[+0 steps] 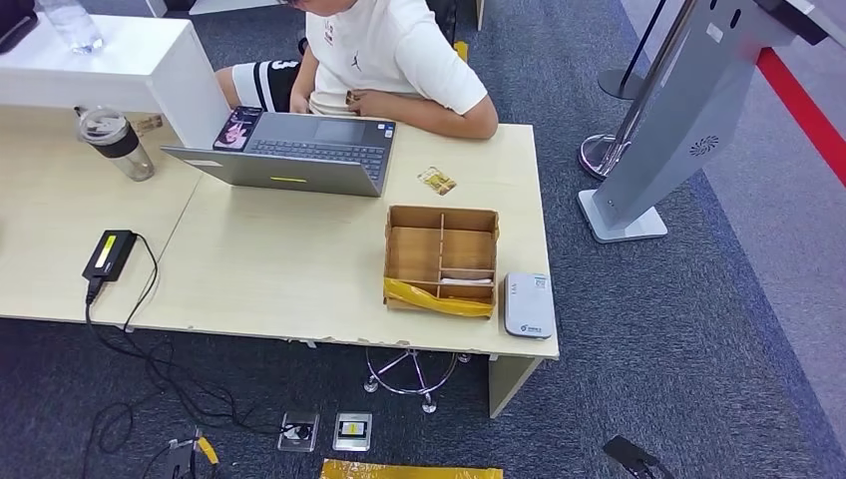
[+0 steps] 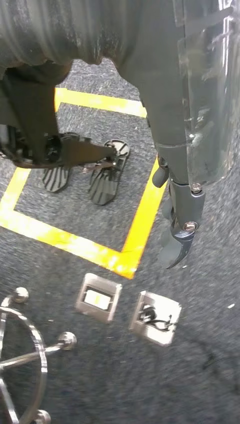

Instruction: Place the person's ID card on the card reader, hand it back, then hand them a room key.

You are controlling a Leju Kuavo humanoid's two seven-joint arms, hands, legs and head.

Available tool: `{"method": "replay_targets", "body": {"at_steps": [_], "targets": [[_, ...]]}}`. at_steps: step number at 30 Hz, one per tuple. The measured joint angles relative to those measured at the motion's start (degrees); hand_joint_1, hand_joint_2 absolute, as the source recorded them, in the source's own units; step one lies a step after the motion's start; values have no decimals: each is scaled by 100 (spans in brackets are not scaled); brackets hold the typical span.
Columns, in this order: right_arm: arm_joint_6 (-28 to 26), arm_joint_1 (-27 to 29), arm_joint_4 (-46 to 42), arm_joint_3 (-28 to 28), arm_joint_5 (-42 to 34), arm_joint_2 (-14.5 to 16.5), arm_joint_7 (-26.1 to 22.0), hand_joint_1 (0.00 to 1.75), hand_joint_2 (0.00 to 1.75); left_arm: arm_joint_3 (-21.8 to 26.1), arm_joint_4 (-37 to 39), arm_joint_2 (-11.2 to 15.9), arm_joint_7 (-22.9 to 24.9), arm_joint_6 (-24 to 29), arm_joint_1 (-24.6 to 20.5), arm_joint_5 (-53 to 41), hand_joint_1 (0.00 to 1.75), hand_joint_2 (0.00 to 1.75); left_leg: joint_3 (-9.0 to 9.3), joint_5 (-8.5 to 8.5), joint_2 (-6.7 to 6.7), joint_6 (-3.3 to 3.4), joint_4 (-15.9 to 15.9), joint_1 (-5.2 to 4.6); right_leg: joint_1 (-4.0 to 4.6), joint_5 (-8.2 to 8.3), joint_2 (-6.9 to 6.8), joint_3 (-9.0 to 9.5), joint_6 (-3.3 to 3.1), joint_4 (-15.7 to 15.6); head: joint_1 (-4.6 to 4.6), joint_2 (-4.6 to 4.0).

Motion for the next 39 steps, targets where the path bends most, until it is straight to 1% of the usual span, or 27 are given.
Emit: {"method": "replay_targets", "body": {"at_steps": [1,3,5,8,12,19,24,34,39], "targets": [[-110,41,-115,63,-230,23,129,0,175,19,2,20,-27,-8,44,41,0,175,1,1,-1,1,0,0,0,0,-1,1,0,0,1,0],[-204,78,-297,206,-618,62,184,0,87,51,5,56,-55,-24,116,72,0,175,1,3,-1,1,0,-1,-1,0,-3,2,0,0,1,0],[-173,15,-393,346,-853,85,160,0,0,63,9,80,-60,-37,137,56,0,175,1,5,0,2,0,-4,-3,2,-1,1,1,1,-1,0],[-103,-198,-450,531,-847,60,262,0,0,64,10,96,-60,-39,113,14,0,175,11,8,4,5,1,-6,-6,5,5,5,3,-1,1,0],[-213,-313,-458,776,-859,21,386,0,0,64,10,107,-60,-58,96,-18,0,175,15,9,3,7,3,-8,-8,6,5,9,4,-1,1,0],[-318,-308,-439,987,-1011,-85,259,0,0,64,9,120,-59,-86,71,-48,0,175,14,5,5,4,3,-9,-9,5,11,6,4,-1,1,0],[-427,-324,-402,1099,-971,-85,177,0,0,64,10,120,-58,-101,61,-49,0,175,14,5,4,4,3,-9,-9,5,10,6,4,-1,2,0],[-428,-365,-381,1293,-901,-72,145,0,0,52,9,134,-75,-74,27,-234,0,175,14,5,4,4,3,-9,-10,5,11,6,4,-1,1,0],[-489,-391,-342,1360,-1004,-70,118,0,0,40,8,138,-228,-66,16,-296,0,175,14,5,4,4,3,-9,-9,5,11,6,4,-1,1,0]]}}
